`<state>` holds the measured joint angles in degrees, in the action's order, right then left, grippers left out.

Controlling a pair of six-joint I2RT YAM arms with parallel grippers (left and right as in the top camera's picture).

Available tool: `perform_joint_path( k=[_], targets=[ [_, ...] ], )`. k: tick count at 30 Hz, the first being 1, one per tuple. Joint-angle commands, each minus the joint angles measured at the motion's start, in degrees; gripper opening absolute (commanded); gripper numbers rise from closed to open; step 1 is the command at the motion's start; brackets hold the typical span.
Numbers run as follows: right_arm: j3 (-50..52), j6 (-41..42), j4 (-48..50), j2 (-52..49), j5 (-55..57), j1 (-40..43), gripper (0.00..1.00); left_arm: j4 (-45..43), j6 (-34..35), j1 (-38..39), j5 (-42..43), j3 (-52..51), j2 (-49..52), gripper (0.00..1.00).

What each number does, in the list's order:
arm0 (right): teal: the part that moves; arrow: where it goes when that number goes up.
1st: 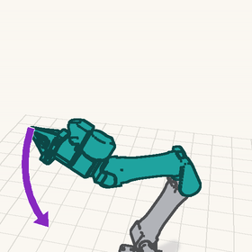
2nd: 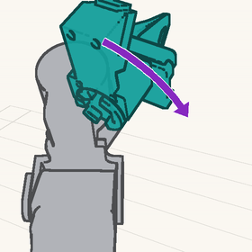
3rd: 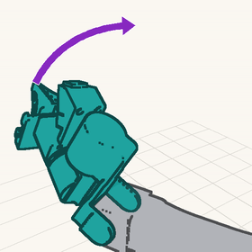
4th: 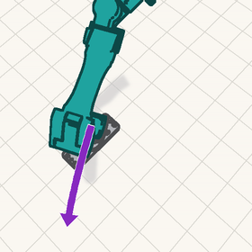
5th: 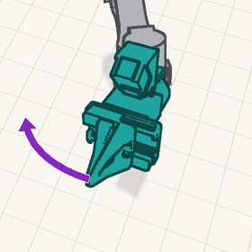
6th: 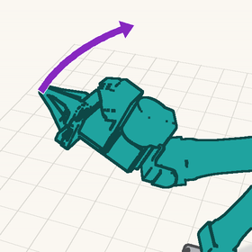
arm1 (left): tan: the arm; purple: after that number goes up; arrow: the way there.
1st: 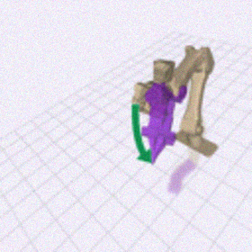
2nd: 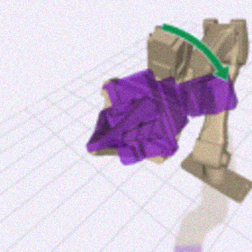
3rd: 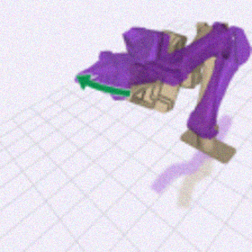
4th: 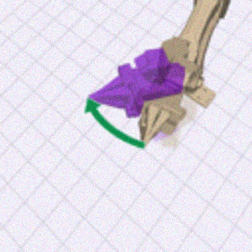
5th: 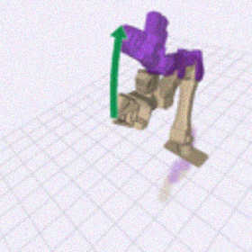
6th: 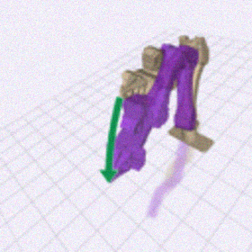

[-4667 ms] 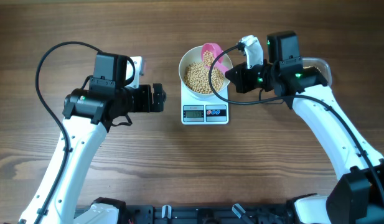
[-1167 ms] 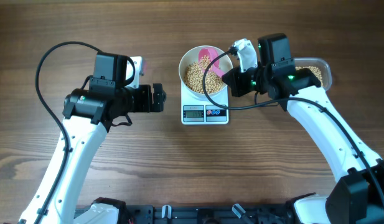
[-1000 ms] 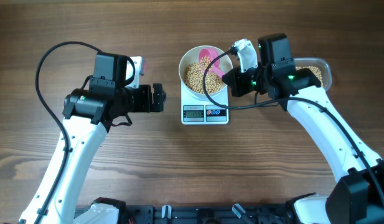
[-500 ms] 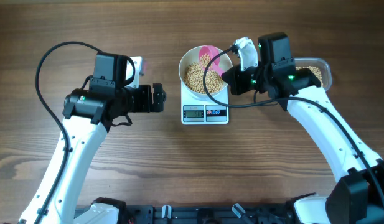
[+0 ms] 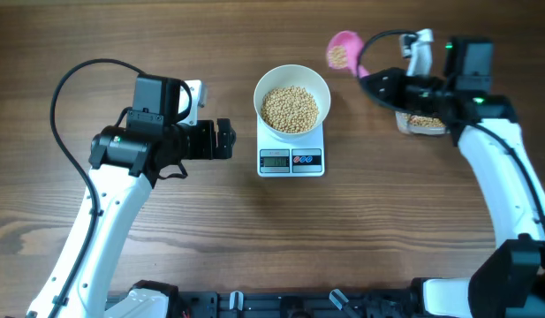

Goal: Scoop item into bowl and weigh 150g on scale
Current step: 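Move the pink scoop right and drop it into the soybean tub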

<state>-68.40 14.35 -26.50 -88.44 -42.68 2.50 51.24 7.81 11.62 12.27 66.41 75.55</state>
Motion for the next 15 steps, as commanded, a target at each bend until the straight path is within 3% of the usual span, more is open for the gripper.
perform_joint_path(
  k=[1,9,15],
  targets=[
    [-1.1,1.2,-1.2,4.2,-2.9,5.8,0.04,0.0,0.3,-0.3,-0.2,1.1,0.0,1.0],
    [-1.1,-4.0,-15.8,8.9,1.4,20.2,0.04,0.0,0.3,-0.3,-0.2,1.1,0.0,1.0],
    [-1.1,-9.2,-24.4,8.9,12.1,22.9,0.05,0.0,0.3,-0.3,-0.2,1.1,0.0,1.0]
  ],
)
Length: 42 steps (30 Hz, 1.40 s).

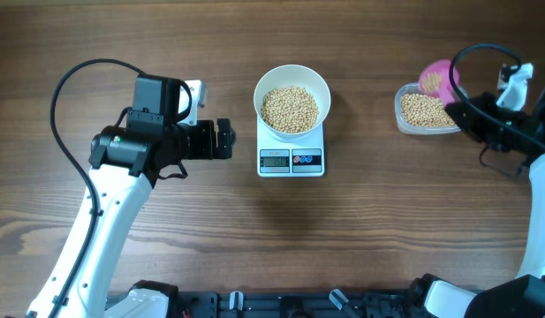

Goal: Scoop item into bowl and weigh 150g on scale
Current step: 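Move the pink scoop right and drop it into the soybean tub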

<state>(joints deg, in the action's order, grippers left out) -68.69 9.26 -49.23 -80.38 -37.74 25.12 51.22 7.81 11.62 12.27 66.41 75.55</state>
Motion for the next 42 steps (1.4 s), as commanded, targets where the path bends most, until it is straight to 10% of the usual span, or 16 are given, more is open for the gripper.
perform_joint_path(
  k=[1,42],
  targets=[
    [-0.9,-5.1,-2.6,0.8,9.2,0.2,0.04,0.0,0.3,-0.3,-0.2,1.1,0.0,1.0],
    [0.9,7.9,0.7,-4.7,15.1,-3.5,0.09,0.0,0.3,-0.3,-0.2,1.1,0.0,1.0]
  ],
)
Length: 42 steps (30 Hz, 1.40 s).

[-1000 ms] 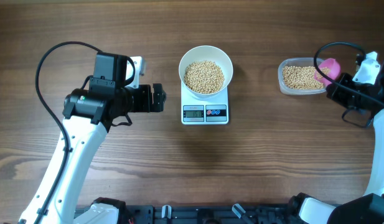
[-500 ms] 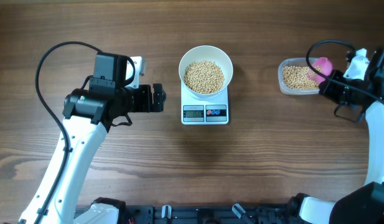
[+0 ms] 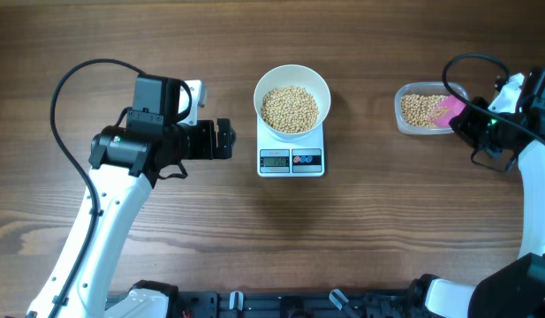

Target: Scoop item into bowl and weigh 150g on scale

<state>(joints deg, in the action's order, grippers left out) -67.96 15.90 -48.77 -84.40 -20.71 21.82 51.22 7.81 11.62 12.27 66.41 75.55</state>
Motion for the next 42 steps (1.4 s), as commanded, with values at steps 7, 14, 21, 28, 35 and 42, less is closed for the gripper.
perform_joint_path(
  k=[7,14,21,28,35,42],
  targets=[
    [0.2,1.2,0.4,-0.6,-1.9,-0.2,0.3,0.0,0.3,-0.3,-0.2,1.1,0.0,1.0],
    [0.0,0.8,-0.3,1.4,-2.7,-0.2,1.0,0.0,0.3,-0.3,-0.2,1.1,0.0,1.0],
    [0.0,0.7,-6.4,13.0,-2.3,0.0,1.0,0.0,0.3,-0.3,-0.2,1.1,0.0,1.0],
    [0.0,-2.5,-17.5,30.1,-2.3,0.0,1.0,0.0,0.3,-0.3,-0.2,1.1,0.0,1.0],
    [0.0,-2.1,-25.8,44.6,-2.3,0.0,1.0,0.0,0.3,-0.3,-0.2,1.1,0.0,1.0],
    [0.0,-2.2,-29.0,47.1,-2.3,0.0,1.0,0.0,0.3,-0.3,-0.2,1.1,0.0,1.0]
  ],
)
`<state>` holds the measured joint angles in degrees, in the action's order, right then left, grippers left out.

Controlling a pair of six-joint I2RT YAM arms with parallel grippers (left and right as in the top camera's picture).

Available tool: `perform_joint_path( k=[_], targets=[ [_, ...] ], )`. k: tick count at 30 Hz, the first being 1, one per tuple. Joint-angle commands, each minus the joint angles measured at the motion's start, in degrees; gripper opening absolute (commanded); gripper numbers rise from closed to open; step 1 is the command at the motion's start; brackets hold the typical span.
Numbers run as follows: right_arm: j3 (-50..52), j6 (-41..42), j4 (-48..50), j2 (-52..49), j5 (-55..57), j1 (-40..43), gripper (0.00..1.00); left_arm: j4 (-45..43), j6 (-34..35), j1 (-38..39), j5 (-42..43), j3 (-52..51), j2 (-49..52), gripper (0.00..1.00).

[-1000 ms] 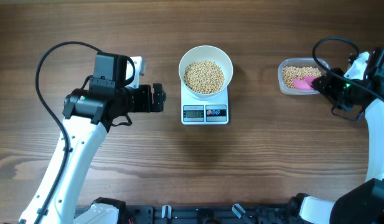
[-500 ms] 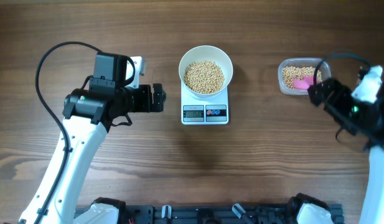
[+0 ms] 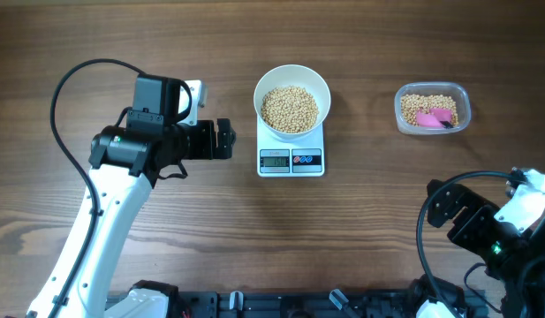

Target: Scoop item into bowl and weigh 150g on scale

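A white bowl (image 3: 291,84) heaped with soybeans stands on a small white digital scale (image 3: 291,160) at the table's middle. At the far right lies a clear container (image 3: 462,104) of soybeans, and the pink scoop (image 3: 434,116) lies inside it, held by nothing. My right gripper (image 3: 449,210) is drawn back to the near right corner, far from the container, open and empty. To the left of the scale my left gripper (image 3: 224,140) hovers, open, pointing at the scale with nothing in it.
The scale's display is too small to read. A black cable (image 3: 78,79) loops above the left arm. The right arm's cable (image 3: 422,238) curls by the near right edge. Bare wood lies between the scale and the container.
The scoop, then held by my right gripper in the container, now lies loose in the beans. The right gripper has let go and moved to the near right corner.
My right gripper first held the pink scoop, loaded with beans, just right of the bowl. Then the scoop was at the container's far edge, then down in its beans. Now it lies there released and the right arm is withdrawn. The left arm never moved.
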<state>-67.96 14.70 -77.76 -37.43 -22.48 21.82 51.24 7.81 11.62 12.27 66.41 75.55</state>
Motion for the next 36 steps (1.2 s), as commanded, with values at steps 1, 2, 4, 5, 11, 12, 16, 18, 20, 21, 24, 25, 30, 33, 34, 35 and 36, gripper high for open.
perform_joint_path(
  k=[1,2,4,5,11,12,16,18,20,21,24,25,30,33,34,35,36],
  targets=[
    [0.0,-1.0,0.1,0.1,-0.5,0.0,1.0,0.0,0.3,-0.3,-0.2,1.1,0.0,1.0],
    [0.0,-1.0,0.2,0.1,-0.5,0.0,1.0,0.0,0.3,-0.3,-0.2,1.1,0.0,1.0],
    [0.0,-1.0,0.5,0.1,-0.5,0.0,1.0,0.0,0.3,-0.3,-0.2,1.1,0.0,1.0],
    [0.0,-0.4,0.7,0.1,-0.5,0.0,1.0,0.0,0.3,-0.3,-0.2,1.1,0.0,1.0],
    [0.2,17.0,0.9,-0.1,0.8,0.0,1.0,0.0,0.3,-0.3,-0.2,1.1,0.0,1.0],
    [0.2,17.0,1.3,-0.1,2.2,0.0,1.0,0.0,0.3,-0.3,-0.2,1.1,0.0,1.0],
    [0.2,16.8,8.0,-0.1,3.0,0.0,1.0,0.0,0.3,-0.3,-0.2,1.1,0.0,1.0],
    [0.2,16.8,9.6,-0.1,5.0,0.0,1.0,0.0,0.3,-0.3,-0.2,1.1,0.0,1.0],
    [0.2,16.7,10.8,-0.1,6.3,0.0,1.0,0.0,0.3,-0.3,-0.2,1.1,0.0,1.0],
    [0.2,16.4,10.9,-0.1,6.3,0.0,1.0,0.0,0.3,-0.3,-0.2,1.1,0.0,1.0],
    [1.0,10.7,11.4,0.2,6.8,-0.8,1.0,0.0,0.3,-0.3,-0.2,1.1,0.0,1.0],
    [1.5,8.2,12.0,0.5,7.8,-1.6,1.0,0.0,0.3,-0.3,-0.2,1.1,0.0,1.0],
    [6.6,-6.2,18.2,5.5,9.5,-7.6,1.0,0.0,0.3,-0.3,-0.2,1.1,0.0,1.0],
    [10.2,-9.9,20.9,9.8,13.7,-10.0,1.0,0.0,0.3,-0.3,-0.2,1.1,0.0,1.0],
    [11.5,-10.8,21.8,11.3,14.9,-10.4,1.0,0.0,0.3,-0.3,-0.2,1.1,0.0,1.0],
    [12.7,-11.6,22.7,12.5,15.6,-10.6,1.0,0.0,0.3,-0.3,-0.2,1.1,0.0,1.0],
    [13.8,-13.1,23.7,13.9,15.7,-10.8,1.0,0.0,0.3,-0.3,-0.2,1.1,0.0,1.0]
  ],
)
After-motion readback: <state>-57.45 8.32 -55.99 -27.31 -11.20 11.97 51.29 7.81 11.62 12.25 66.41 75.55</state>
